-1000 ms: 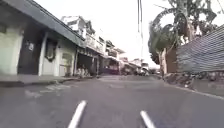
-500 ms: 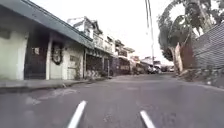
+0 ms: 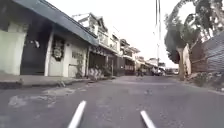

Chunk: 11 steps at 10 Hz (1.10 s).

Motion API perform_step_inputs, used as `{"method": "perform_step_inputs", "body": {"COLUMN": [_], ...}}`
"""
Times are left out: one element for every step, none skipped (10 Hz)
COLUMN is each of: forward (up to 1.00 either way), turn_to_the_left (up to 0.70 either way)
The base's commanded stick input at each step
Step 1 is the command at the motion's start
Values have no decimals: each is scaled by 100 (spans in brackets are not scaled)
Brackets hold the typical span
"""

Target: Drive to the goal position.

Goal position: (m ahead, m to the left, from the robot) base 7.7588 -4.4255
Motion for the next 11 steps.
{"method": "perform_step_inputs", "body": {"forward": [100, 100, 100, 100, 100, 100, 100, 100, 100, 100, 100], "turn_to_the_left": [0, 0, 0, 0, 0, 0, 0, 0, 0, 0, 0]}}
